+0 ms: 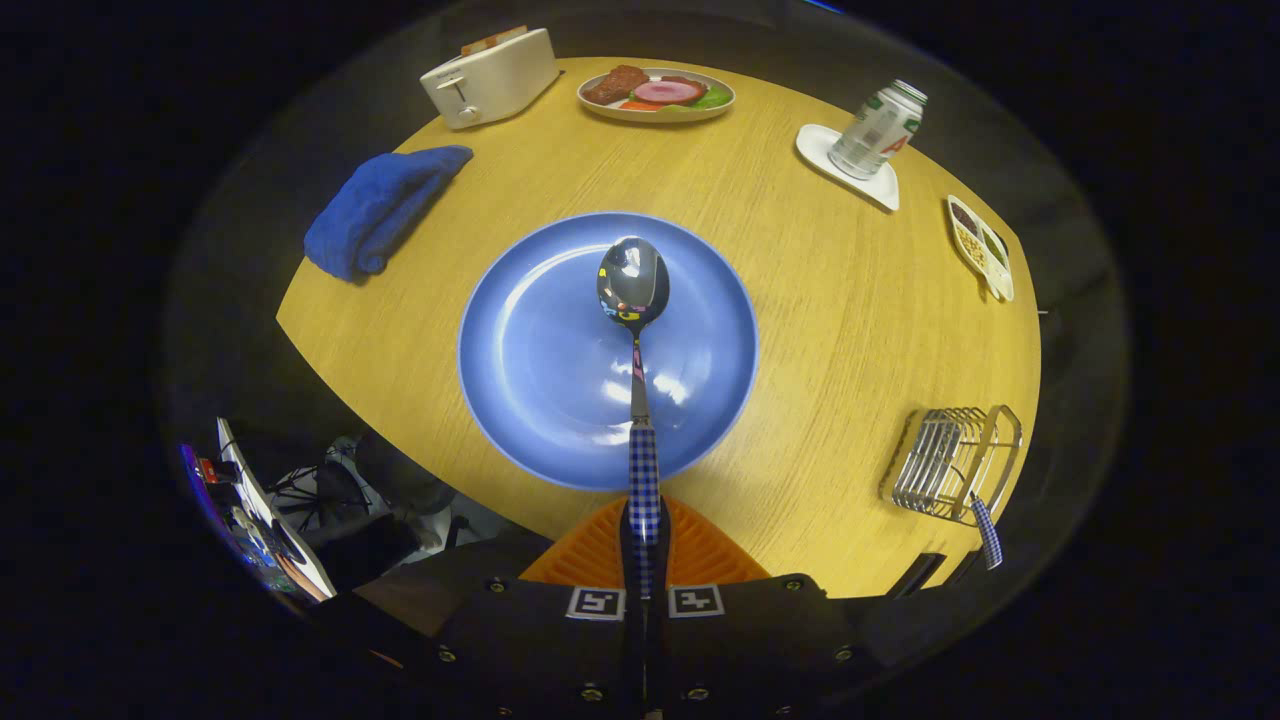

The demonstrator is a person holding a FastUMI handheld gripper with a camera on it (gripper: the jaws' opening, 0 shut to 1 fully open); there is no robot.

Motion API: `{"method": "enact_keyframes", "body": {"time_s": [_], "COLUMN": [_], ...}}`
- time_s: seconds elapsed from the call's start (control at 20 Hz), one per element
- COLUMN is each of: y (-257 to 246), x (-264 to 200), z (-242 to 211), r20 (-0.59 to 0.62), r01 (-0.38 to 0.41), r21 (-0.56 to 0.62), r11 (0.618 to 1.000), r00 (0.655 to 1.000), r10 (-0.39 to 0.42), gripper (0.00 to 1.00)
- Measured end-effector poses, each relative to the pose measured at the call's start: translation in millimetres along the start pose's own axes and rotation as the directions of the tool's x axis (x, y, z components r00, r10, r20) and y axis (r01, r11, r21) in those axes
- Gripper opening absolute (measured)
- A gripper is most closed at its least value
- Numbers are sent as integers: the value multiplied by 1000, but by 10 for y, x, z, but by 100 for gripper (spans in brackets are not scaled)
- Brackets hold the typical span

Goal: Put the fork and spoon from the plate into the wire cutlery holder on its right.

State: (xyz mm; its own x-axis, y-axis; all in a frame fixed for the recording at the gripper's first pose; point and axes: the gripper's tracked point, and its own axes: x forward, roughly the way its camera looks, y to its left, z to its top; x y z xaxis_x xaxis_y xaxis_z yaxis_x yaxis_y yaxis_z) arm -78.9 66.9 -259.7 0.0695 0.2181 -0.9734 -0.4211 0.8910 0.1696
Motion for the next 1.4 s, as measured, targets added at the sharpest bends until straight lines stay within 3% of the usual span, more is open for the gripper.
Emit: {"method": "enact_keyframes", "body": {"time_s": [0.4, 1.15, 1.4], "y": [-560, -1635, -1737], "x": [-338, -831, -843], "z": [-296, -1180, -1206], "r20": [-5, -228, -281], "r01": [74, 253, 280], "r21": [123, 236, 225], "r11": [990, 938, 933], "r00": [997, 953, 936], "r10": [-74, -200, -213], "gripper": [2, 2, 2]}}
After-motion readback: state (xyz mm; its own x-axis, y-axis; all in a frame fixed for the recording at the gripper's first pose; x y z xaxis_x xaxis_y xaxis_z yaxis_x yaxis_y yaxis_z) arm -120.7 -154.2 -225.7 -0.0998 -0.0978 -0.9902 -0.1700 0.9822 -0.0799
